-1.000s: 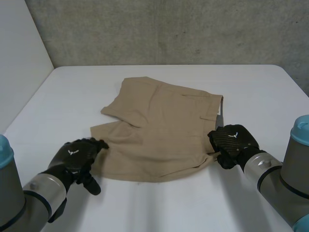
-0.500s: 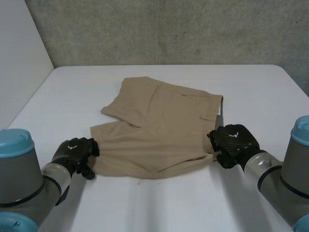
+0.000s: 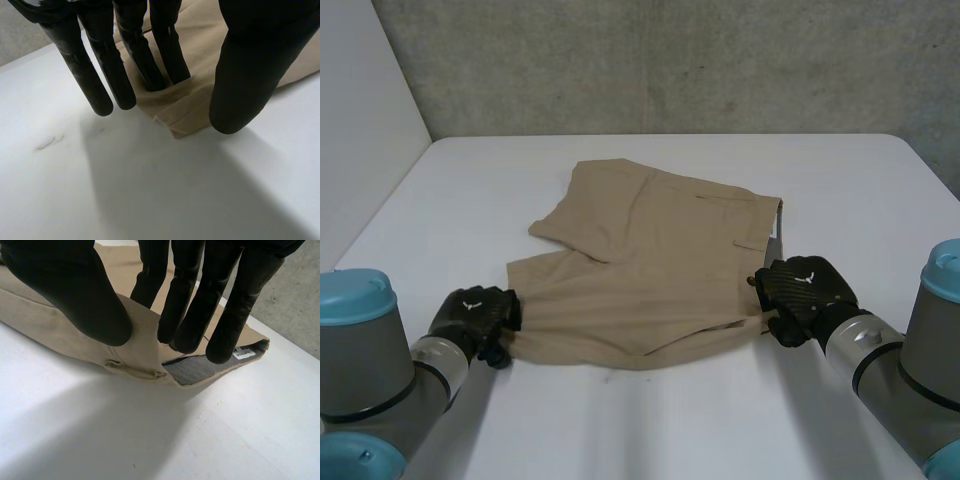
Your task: Fold the shorts.
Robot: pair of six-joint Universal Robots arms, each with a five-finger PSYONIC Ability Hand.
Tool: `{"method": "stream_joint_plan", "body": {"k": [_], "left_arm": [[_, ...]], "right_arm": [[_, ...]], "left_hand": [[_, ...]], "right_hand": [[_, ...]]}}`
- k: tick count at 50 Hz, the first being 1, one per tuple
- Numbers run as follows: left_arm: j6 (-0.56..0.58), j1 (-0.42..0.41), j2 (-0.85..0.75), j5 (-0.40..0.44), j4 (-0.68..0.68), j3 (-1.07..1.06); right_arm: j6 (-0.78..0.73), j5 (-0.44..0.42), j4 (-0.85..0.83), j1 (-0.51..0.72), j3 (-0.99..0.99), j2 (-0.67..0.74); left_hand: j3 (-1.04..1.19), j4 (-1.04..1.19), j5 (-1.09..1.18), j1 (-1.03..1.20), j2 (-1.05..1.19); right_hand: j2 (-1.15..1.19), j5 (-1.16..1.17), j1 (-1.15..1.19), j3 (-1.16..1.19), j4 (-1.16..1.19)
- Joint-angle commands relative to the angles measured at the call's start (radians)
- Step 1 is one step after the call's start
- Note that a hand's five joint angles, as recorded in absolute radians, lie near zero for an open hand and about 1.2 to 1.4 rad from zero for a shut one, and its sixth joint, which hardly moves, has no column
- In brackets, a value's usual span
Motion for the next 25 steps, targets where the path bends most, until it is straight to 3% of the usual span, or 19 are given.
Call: {"method": "stream_joint_plan", "body": {"k": [1,11,15,17,25], "left_arm": [[-0.001,0.0,0.002,0.0,-0.002,-0.001],[-0.001,0.004,-0.004,0.0,0.008,0.007],[-0.001,0.004,-0.012,-0.001,0.015,0.012],[-0.003,0.004,-0.012,-0.001,0.026,0.012],[-0.011,0.009,0.144,-0.003,0.023,-0.01]], "right_arm": [[0.0,0.012,-0.002,0.0,0.0,0.002],[0.0,0.012,-0.002,0.001,-0.001,0.0],[0.0,0.012,-0.002,0.0,-0.001,0.0],[0.0,0.012,-0.002,0.0,-0.001,0.0],[-0.012,0.013,0.009,0.006,-0.009,-0.004]], "left_hand": [[0.105,0.105,0.099,0.108,0.097],[0.225,0.225,0.22,0.228,0.218],[0.436,0.436,0.431,0.439,0.429],[0.662,0.662,0.656,0.665,0.654],[0.662,0.662,0.657,0.665,0.655]], "right_hand": [[0.216,0.232,0.423,0.212,0.204],[0.216,0.232,0.423,0.212,0.204],[0.216,0.232,0.423,0.212,0.204],[0.216,0.232,0.423,0.212,0.204],[0.216,0.232,0.423,0.212,0.204]]}}
